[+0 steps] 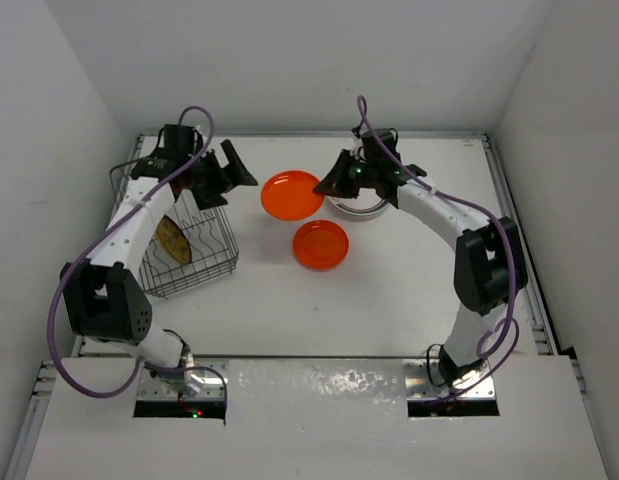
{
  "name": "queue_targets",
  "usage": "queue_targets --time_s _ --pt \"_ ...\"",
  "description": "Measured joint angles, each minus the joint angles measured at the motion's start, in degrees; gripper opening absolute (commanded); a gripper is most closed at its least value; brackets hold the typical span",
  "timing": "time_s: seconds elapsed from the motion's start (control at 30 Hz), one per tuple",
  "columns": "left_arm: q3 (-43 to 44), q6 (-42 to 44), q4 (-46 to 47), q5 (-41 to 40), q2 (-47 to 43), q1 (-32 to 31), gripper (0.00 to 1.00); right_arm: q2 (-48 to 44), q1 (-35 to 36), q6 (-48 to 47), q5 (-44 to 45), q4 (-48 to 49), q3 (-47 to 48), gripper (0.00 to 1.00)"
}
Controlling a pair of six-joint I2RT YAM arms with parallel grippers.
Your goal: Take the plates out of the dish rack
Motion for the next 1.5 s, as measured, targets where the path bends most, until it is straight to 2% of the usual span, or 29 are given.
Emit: queue_targets --time_s 0.17,0.3,0.37,0.47,0.57,0.63,0.67,0.7,0.8,0.9,0.97,1.13,1.17,1.23,1.27,1.33,1.37,1.5 --pt "10.2 2.6 -12.2 -25.0 -0.9 0.0 1.00 -1.6 -3.0 -3.1 5.7 -6.6 -3.0 0.00" --pt "13.4 3.2 -19.8 -44.3 -4.3 0.0 1.00 -3.1 -5.2 -7.4 8.2 -8.6 -9.1 0.02" --pt "13.2 3.3 -23.5 -51.7 -6.2 0.3 1.00 -3.2 -5.9 -9.3 8.5 -9.0 -12.0 0.04" --pt "10.6 3.5 -26.1 -57.9 -8.9 1.4 1.00 -3.2 -6.1 -11.8 8.4 -9.2 -15.3 0.06" --pt "7.2 3.8 -27.3 -60.2 -10.4 2.2 1.00 -3.1 -6.1 -13.4 8.0 -9.1 -16.4 0.08" --pt "5.8 4.2 -28.1 -60.7 -10.6 2.4 1.00 -2.9 -6.1 -14.1 7.8 -8.5 -16.4 0.18" --pt "5.4 4.3 -28.2 -60.7 -10.6 2.4 1.00 -2.9 -6.1 -14.3 7.7 -8.3 -16.4 0.27" --pt "5.2 4.6 -28.3 -60.7 -10.5 2.4 1.00 -2.8 -6.1 -14.6 7.5 -8.1 -16.4 0.52" --pt "5.1 4.9 -28.4 -60.7 -10.6 2.4 1.00 -2.0 -5.9 -15.2 7.1 -7.3 -16.3 0.65" --pt "5.0 5.0 -28.3 -60.7 -10.7 2.4 1.00 0.2 -4.5 -15.9 7.0 -9.1 -14.3 0.71" --pt "4.9 5.0 -28.3 -60.6 -10.7 2.4 1.00 1.7 -3.4 -16.2 7.3 -9.7 -12.8 0.89" --pt "3.5 5.8 -27.5 -60.7 -10.0 2.4 1.00 2.0 -1.9 -17.2 12.7 -16.1 -11.4 0.92" --pt "3.1 6.0 -27.5 -60.9 -9.4 2.4 0.97 1.9 -2.0 -17.4 14.5 -17.9 -10.9 0.98" --pt "2.1 6.2 -27.1 -61.2 -7.9 2.4 0.92 1.2 -2.1 -18.0 17.4 -20.8 -10.3 0.98" --pt "1.5 6.3 -26.8 -61.4 -7.0 2.4 0.83 0.2 -2.1 -18.4 18.7 -22.0 -10.3 0.98" --pt "0.5 6.8 -26.0 -61.4 -5.2 2.4 0.74 -2.5 -2.4 -18.9 20.0 -23.8 -10.3 0.98" --pt "0.2 7.1 -25.7 -61.4 -4.3 2.4 0.66 -4.4 -2.4 -19.1 20.3 -24.4 -10.3 0.98" --pt "0.0 7.6 -24.0 -61.9 0.4 2.5 0.62 -11.2 -2.4 -20.4 20.6 -25.4 -10.4 0.98"
